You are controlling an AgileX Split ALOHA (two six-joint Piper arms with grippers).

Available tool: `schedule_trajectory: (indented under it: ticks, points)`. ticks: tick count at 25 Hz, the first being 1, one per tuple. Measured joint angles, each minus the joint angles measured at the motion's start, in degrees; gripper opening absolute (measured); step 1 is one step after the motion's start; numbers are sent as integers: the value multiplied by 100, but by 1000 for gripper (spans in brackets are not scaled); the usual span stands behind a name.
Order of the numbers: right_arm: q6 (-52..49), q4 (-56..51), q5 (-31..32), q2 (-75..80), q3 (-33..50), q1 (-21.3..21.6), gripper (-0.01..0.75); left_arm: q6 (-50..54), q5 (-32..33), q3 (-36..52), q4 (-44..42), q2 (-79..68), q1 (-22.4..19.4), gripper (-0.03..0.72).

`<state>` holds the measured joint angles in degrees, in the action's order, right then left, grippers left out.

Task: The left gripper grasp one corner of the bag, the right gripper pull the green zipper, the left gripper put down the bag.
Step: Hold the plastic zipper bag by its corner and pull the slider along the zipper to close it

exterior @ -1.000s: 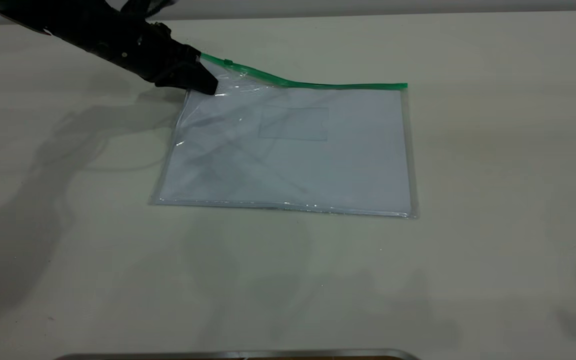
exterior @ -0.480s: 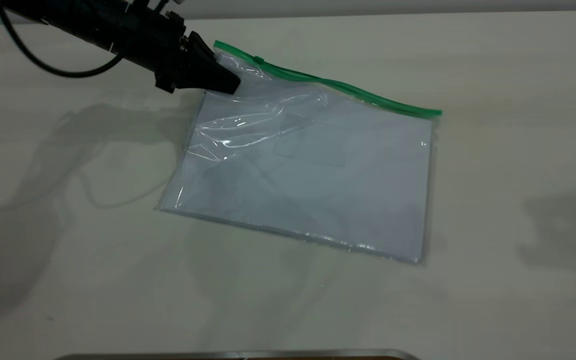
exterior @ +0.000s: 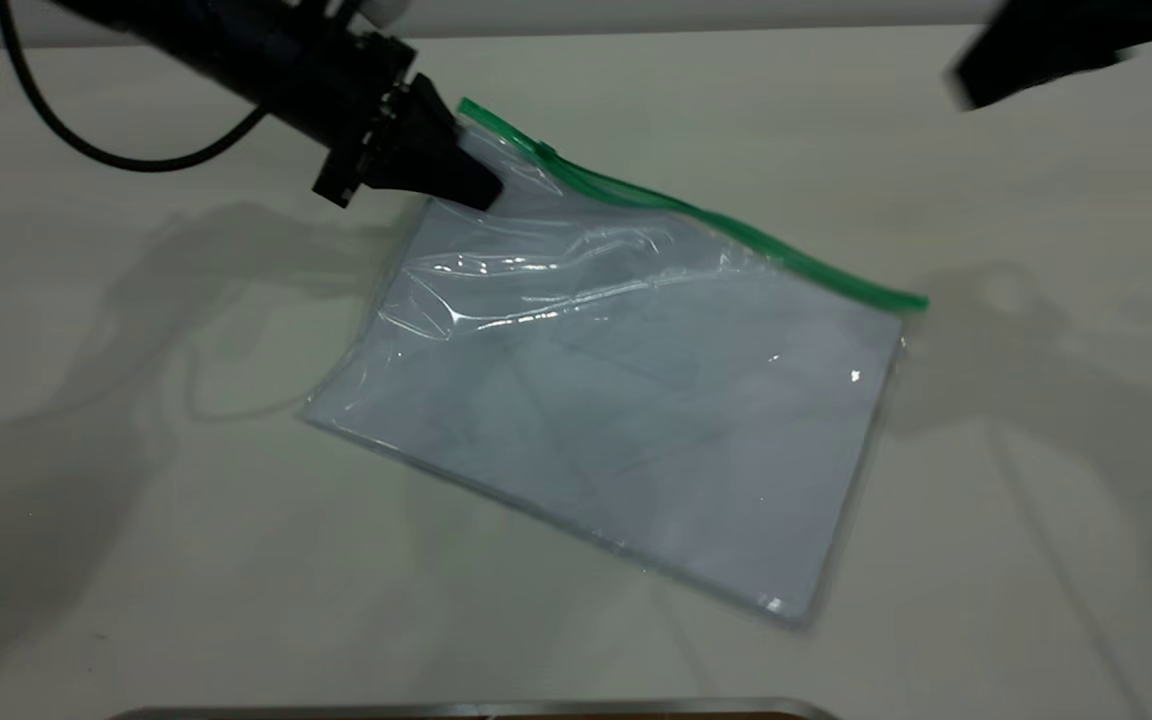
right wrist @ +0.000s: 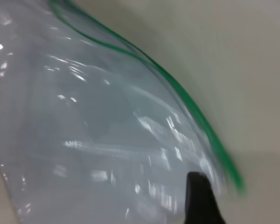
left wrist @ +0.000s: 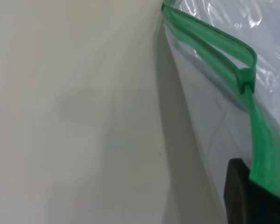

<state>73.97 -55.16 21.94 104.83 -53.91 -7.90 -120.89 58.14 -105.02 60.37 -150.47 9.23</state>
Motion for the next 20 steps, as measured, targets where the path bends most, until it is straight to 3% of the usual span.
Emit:
schedule_trajectory:
  ticks: [9, 20]
  points:
    - [2094, -1386, 701, 1301, -882, -525, 487, 0, -160, -634, -986, 0, 707, 54]
    - [3677, -2491, 1103, 1542, -965, -577, 487, 0, -388, -871, -1071, 0, 1339, 54]
